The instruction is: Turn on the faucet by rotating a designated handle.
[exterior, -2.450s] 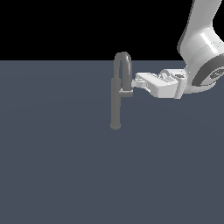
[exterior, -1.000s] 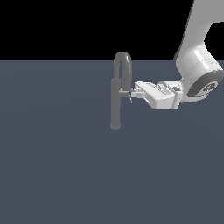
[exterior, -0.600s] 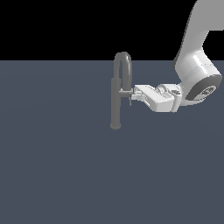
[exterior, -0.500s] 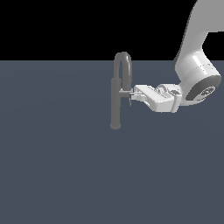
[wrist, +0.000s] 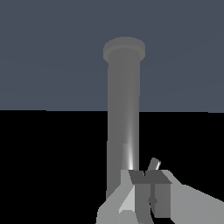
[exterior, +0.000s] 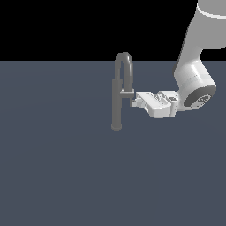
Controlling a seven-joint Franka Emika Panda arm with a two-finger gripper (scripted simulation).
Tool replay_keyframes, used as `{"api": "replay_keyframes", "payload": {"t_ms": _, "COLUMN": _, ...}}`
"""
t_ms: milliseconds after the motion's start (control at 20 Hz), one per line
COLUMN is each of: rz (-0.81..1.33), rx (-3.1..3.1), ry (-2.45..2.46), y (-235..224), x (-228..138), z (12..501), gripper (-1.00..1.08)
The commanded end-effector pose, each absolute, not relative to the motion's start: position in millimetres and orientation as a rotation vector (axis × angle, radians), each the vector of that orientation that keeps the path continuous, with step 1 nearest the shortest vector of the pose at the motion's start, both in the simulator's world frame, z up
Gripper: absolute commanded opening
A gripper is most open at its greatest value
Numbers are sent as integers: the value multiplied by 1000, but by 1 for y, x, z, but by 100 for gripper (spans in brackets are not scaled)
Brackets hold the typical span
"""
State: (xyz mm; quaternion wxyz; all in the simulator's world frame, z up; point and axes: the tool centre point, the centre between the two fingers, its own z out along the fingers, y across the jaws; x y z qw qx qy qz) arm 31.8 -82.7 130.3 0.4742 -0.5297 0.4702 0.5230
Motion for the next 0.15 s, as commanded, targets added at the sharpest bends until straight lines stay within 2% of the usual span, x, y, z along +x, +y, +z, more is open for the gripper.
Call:
{"api": "replay_keyframes", "payload": {"t_ms": 0, "rz": 1293, "rx": -1292, "ry": 1150, "y": -68, "x": 39, "z": 119, "gripper": -100}}
{"api": "replay_keyframes", "payload": {"t_ms": 100, "rz": 1292, "rx": -1290, "ry": 1154, "y": -68, "x": 41, "z": 116, "gripper": -100}}
